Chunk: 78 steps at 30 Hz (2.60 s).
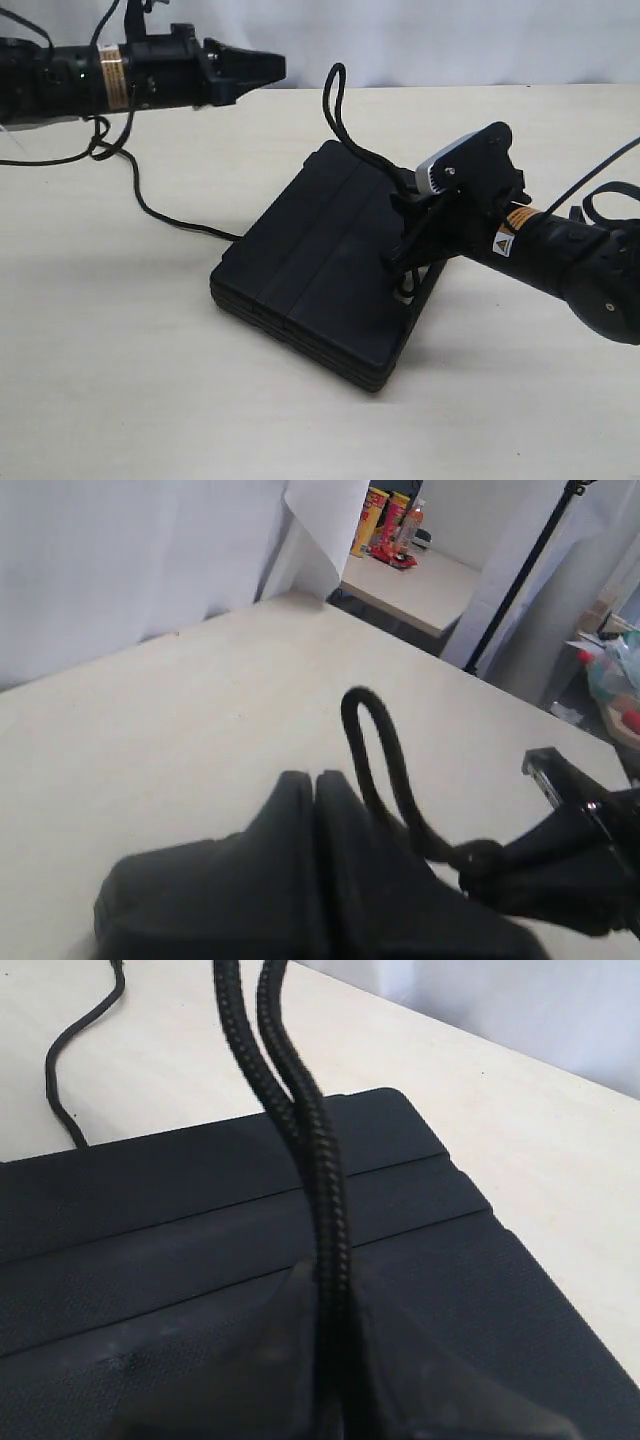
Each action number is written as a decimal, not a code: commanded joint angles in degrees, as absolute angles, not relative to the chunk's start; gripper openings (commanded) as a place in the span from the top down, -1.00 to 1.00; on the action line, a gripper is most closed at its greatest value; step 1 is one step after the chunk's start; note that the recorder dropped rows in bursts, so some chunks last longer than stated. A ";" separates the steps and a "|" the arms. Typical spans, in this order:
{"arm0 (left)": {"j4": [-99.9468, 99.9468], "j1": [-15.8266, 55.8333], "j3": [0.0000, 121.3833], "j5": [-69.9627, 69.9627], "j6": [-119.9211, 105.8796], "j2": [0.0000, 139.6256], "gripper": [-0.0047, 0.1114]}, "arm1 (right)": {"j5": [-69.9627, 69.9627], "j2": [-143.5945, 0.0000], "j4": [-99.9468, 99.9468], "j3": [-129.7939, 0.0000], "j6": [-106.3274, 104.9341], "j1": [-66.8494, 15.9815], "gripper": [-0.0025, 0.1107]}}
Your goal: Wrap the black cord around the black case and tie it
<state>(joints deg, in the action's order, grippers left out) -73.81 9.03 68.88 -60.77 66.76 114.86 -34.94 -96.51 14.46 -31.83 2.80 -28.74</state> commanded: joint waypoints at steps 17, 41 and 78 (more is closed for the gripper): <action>-61.87 17.66 69.45 -69.96 57.47 123.83 0.92 | -35.72 -96.22 14.20 -31.98 2.75 -28.76 0.88; -64.43 22.64 72.82 -69.96 63.44 121.49 0.92 | -35.78 -96.22 14.20 -31.98 2.75 -28.76 0.88; -99.95 8.99 72.81 -10.53 100.19 115.77 0.83 | -35.47 -100.55 22.75 -33.20 4.32 -28.76 0.88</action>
<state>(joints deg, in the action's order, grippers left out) -96.14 9.48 72.70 -13.06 94.60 115.13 -35.60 -98.68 21.92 -32.37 3.86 -28.74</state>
